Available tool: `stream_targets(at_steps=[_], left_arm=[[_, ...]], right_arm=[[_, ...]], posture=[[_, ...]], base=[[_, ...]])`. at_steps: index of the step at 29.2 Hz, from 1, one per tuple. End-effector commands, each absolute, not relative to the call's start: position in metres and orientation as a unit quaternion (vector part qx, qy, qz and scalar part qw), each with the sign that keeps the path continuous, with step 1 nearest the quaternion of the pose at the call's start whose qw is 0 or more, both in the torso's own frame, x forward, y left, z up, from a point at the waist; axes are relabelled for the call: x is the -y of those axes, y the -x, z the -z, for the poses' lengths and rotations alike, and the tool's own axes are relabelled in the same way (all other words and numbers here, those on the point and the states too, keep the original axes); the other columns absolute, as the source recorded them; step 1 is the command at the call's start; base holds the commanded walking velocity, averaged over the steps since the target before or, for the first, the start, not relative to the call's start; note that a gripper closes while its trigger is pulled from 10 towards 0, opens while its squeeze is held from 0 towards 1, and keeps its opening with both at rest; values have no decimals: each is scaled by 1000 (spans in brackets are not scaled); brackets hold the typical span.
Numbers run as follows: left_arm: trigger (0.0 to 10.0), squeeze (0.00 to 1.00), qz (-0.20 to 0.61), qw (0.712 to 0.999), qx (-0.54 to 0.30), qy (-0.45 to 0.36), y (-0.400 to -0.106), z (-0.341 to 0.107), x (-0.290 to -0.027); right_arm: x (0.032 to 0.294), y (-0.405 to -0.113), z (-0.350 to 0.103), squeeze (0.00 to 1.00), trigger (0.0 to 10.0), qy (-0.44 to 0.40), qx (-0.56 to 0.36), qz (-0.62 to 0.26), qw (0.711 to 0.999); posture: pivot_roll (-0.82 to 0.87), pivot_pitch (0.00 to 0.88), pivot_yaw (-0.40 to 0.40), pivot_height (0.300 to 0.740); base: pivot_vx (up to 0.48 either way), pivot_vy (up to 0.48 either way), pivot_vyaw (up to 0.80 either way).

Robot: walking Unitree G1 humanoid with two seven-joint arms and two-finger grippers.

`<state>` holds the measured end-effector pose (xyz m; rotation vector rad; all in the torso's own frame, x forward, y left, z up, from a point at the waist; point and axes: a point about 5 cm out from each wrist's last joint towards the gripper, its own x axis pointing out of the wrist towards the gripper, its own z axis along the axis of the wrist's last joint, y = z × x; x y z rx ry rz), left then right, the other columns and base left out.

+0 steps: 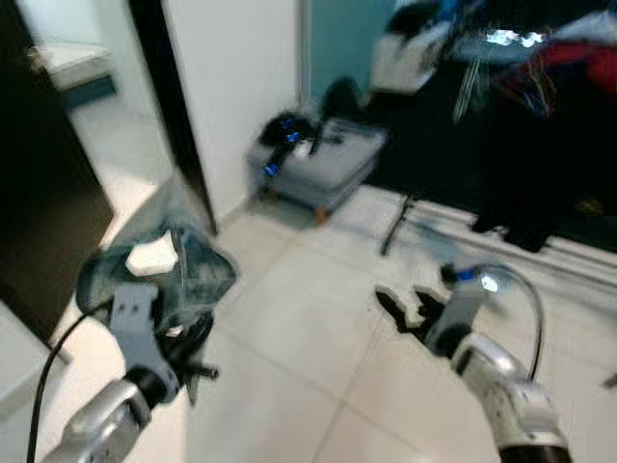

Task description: Hang hanger

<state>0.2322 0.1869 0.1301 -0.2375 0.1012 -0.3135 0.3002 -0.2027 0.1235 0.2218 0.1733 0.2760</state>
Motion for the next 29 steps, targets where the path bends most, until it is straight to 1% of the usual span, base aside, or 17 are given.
stream_targets(at_steps=[1, 4, 9, 12, 23, 25, 28, 29], left_arm=[[10000, 0, 152, 981, -48, 108, -232, -130, -189], [10000, 0, 157, 981, -43, 103, -232, -130, -184], [10000, 0, 155, 981, -39, 111, -232, -131, -182], [10000, 0, 162, 980, -34, 113, -233, -132, -177], [10000, 0, 171, 979, -27, 103, -236, -134, -173], [10000, 0, 184, 978, -17, 93, -236, -135, -170], [10000, 0, 202, 976, -5, 74, -236, -139, -166], [10000, 0, 205, 976, -3, 71, -236, -139, -165]], right_arm=[[195, -301, -119, 0, 10000, -124, -93, -150, 977], [194, -303, -119, 0, 10000, -117, -95, -146, 978], [195, -305, -121, 0, 10000, -115, -92, -130, 980], [199, -305, -122, 0, 10000, -115, -89, -120, 982], [202, -307, -123, 0, 10000, -108, -82, -115, 984], [201, -307, -124, 0, 10000, -99, -80, -117, 985], [200, -308, -125, 0, 10000, -101, -76, -127, 984], [200, -308, -125, 0, 10000, -102, -73, -126, 984]], posture=[[12, 29, -11, 740], [15, 23, -24, 740], [3, 27, -23, 740], [-17, 26, -29, 740], [-34, 17, -21, 740], [-33, 15, -26, 740], [-36, 10, -33, 740], [-38, 9, -33, 740]], base=[[0, 0, -800], [0, 0, -800], [0, 0, -800], [0, 0, -800], [0, 0, -800], [0, 0, -800], [480, 0, -790], [480, 0, 0]])
